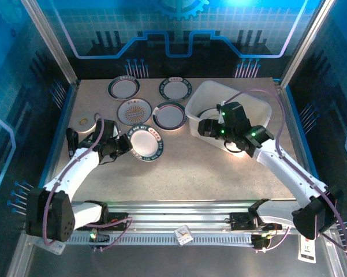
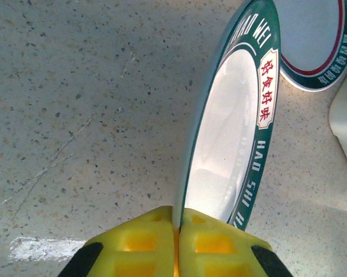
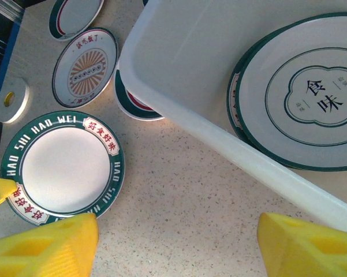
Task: Place the plates into the plastic bin on the countertop
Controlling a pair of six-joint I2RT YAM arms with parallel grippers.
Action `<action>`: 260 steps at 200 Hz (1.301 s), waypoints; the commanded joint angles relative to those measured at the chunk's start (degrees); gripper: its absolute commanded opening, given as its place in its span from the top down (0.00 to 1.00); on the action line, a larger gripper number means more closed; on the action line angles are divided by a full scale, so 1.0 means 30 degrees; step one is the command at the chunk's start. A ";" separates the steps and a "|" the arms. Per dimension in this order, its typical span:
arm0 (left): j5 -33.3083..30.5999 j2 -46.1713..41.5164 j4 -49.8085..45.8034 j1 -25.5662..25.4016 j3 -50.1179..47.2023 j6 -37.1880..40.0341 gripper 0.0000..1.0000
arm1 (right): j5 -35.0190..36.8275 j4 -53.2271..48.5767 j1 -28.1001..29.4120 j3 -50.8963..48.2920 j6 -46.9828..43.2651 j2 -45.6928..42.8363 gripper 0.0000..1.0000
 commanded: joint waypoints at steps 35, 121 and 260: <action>0.2093 -0.1070 -0.0608 0.0077 0.1312 0.0406 0.98 | -0.1538 0.0652 0.0224 0.0330 -0.0138 -0.0066 0.27; 0.5622 -0.0383 -0.0512 0.0103 0.6103 0.0201 1.00 | -0.7939 0.0572 -0.1635 0.3175 -0.0511 0.2315 0.28; 0.8964 0.0452 0.1553 -0.0914 0.6965 -0.1000 1.00 | -1.0705 0.3968 -0.1741 0.2925 0.1070 0.4467 0.46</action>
